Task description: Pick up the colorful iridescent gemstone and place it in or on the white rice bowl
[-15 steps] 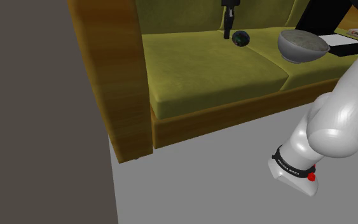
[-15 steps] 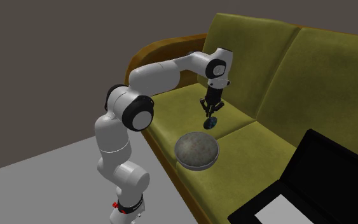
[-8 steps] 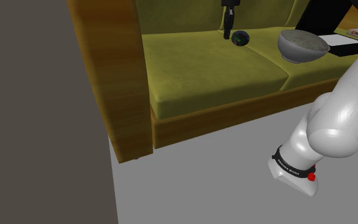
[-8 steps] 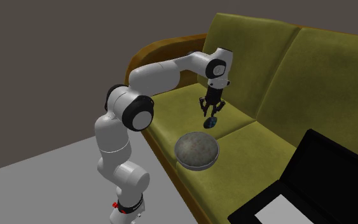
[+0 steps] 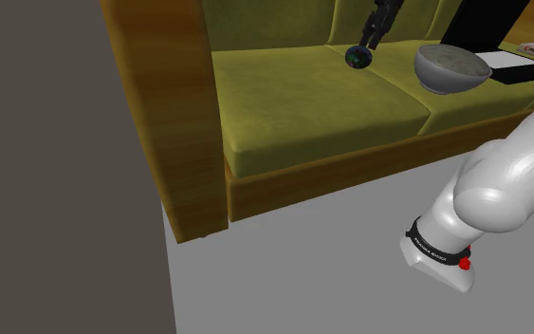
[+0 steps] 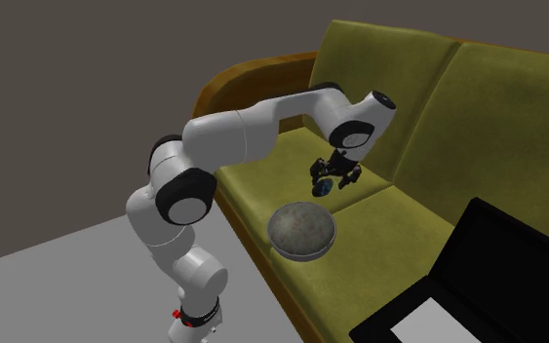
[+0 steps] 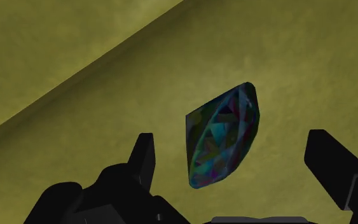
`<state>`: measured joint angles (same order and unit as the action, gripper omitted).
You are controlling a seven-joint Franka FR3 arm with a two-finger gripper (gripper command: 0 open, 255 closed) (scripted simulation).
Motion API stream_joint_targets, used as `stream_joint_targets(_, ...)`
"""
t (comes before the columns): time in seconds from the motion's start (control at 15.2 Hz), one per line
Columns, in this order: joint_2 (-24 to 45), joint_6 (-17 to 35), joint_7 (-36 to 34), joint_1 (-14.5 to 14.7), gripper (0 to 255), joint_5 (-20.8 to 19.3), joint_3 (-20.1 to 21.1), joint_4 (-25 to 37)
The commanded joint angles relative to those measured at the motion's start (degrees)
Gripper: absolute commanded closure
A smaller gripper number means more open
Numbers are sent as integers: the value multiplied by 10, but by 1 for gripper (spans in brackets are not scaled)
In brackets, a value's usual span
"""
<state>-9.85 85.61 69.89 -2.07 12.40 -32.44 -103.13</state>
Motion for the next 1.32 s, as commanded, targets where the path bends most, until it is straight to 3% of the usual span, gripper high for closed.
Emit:
stream_joint_targets(0.0, -11, 10, 15, -3, 0, 10, -6, -19)
stream_joint_targets(0.4, -25, 54, 11, -1, 0, 6, 3, -74)
stream_joint_targets(0.92, -25, 54, 11, -1, 0, 6, 3, -74)
stream_joint_targets(0.99, -25, 54, 11, -1, 255, 6, 3, -74)
stream_joint_targets(1.25, -25, 54, 11, -1, 255, 6, 3, -73)
